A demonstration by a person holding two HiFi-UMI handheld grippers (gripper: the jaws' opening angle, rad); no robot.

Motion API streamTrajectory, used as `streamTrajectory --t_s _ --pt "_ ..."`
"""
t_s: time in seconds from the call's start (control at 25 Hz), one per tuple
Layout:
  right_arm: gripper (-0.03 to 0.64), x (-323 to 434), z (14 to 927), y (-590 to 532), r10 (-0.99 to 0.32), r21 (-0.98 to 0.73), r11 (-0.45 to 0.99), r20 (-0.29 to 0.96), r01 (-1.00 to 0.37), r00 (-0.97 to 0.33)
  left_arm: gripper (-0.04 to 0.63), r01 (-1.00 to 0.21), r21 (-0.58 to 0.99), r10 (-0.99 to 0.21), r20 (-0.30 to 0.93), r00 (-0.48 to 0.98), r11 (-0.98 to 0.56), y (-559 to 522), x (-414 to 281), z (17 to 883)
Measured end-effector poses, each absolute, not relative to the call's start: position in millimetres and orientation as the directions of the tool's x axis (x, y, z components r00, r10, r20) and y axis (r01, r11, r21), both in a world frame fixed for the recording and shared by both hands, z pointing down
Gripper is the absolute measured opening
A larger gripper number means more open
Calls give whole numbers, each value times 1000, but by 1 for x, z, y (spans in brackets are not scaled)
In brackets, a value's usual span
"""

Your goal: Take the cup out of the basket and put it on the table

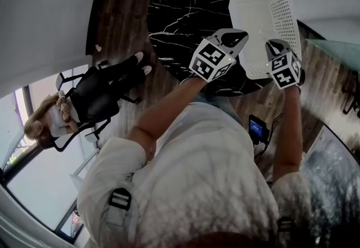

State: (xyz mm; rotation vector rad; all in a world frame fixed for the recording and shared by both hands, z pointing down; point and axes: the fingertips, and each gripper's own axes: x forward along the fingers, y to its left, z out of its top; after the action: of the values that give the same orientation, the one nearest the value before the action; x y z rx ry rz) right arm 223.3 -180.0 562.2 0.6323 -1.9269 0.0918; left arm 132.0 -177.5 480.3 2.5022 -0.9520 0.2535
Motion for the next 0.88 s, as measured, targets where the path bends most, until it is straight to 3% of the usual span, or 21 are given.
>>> streamTrajectory --t_s 0.88 --pt "26 221 469 -159 -490 326 829 815 -453 -309 6 -647 295 -590 267 762 -703 -161 141 430"
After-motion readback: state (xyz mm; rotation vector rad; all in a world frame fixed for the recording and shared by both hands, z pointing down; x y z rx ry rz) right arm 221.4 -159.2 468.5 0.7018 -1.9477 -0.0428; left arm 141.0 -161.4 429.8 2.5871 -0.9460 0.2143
